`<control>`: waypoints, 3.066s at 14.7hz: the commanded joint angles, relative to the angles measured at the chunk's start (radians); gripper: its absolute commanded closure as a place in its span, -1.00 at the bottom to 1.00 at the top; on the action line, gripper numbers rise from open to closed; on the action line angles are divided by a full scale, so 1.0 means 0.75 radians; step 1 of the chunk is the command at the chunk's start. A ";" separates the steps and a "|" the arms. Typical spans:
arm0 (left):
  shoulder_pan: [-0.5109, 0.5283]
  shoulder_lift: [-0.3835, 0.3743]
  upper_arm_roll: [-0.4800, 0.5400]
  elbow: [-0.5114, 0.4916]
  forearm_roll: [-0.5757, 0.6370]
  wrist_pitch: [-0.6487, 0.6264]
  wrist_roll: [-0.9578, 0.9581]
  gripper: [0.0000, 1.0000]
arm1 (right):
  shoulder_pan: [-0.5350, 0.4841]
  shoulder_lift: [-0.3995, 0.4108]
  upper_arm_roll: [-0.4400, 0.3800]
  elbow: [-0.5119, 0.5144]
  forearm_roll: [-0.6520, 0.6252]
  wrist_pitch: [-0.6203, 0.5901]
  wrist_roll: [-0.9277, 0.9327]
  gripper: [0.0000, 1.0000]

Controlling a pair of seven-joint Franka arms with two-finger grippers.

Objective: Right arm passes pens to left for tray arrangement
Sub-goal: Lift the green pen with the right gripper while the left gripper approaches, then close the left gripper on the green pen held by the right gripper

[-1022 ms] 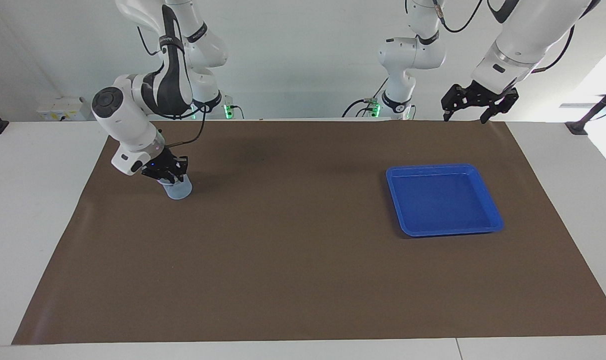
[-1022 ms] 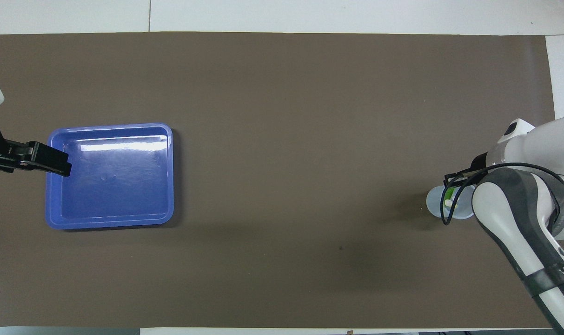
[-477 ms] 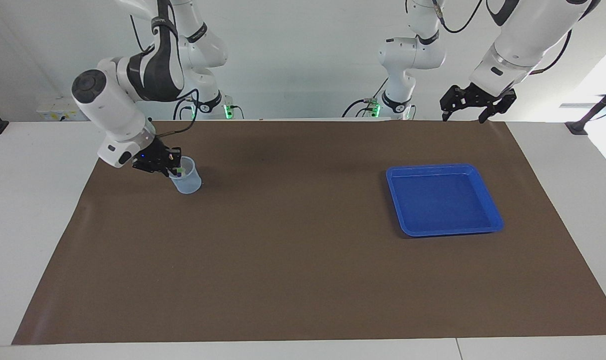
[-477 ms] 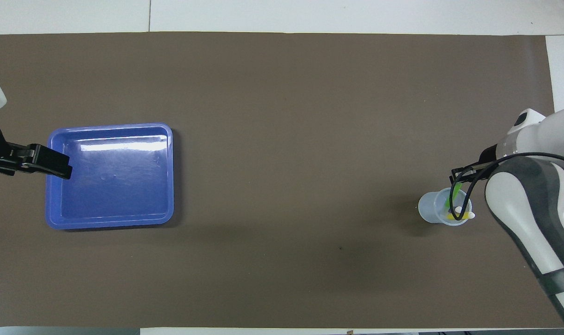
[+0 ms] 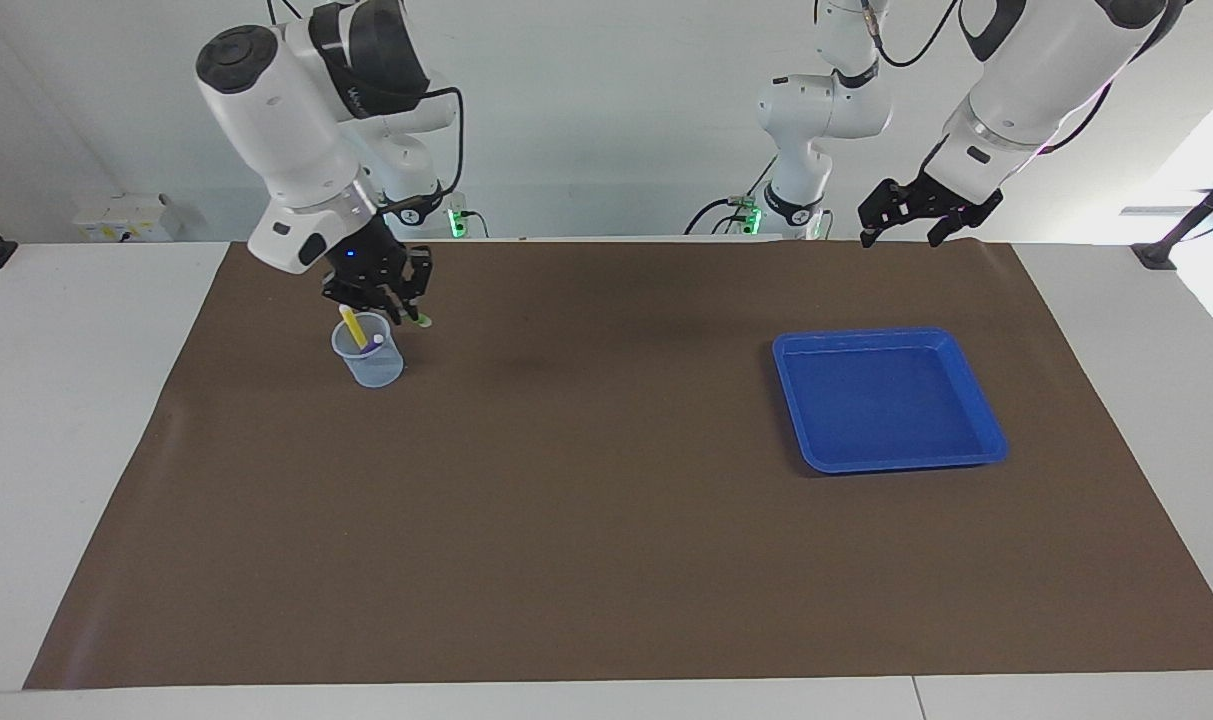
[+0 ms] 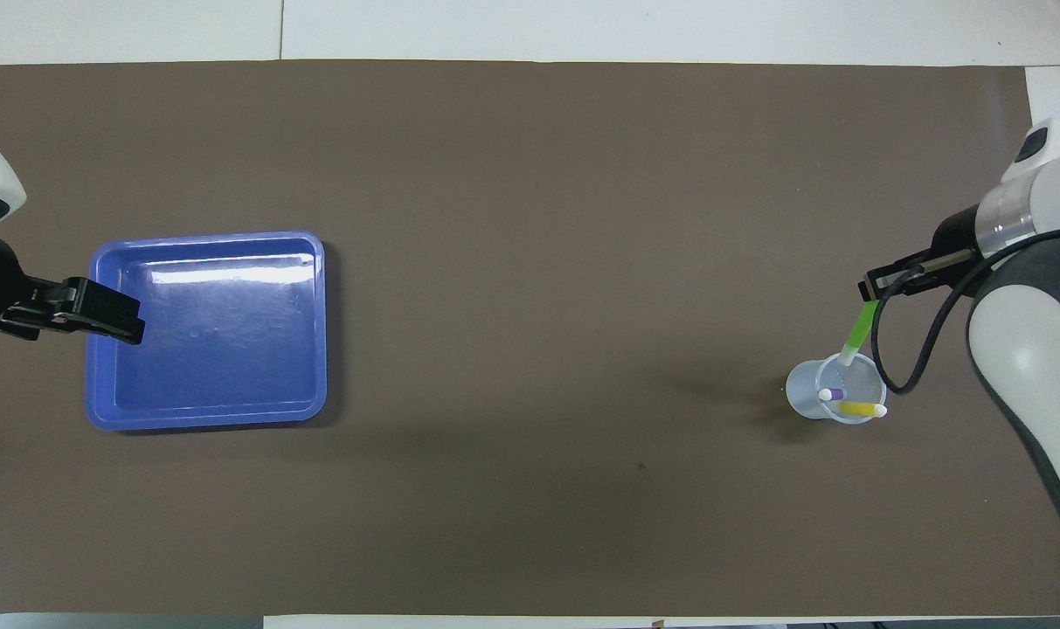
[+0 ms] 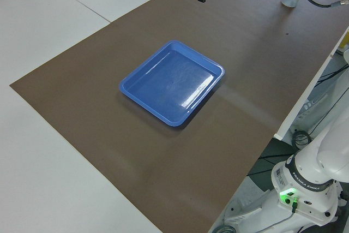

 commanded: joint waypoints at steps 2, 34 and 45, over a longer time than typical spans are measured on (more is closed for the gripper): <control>-0.021 -0.048 -0.010 -0.098 -0.188 0.109 -0.347 -1.00 | 0.083 0.026 0.000 0.011 0.162 0.125 0.318 1.00; -0.289 0.028 -0.159 -0.313 -0.468 0.903 -2.297 -0.86 | 0.439 -0.021 0.006 -0.235 0.665 0.897 1.204 1.00; -0.338 -0.003 -0.165 -0.362 -0.357 0.907 -2.358 -0.58 | 0.437 -0.023 0.006 -0.243 0.665 0.897 1.192 1.00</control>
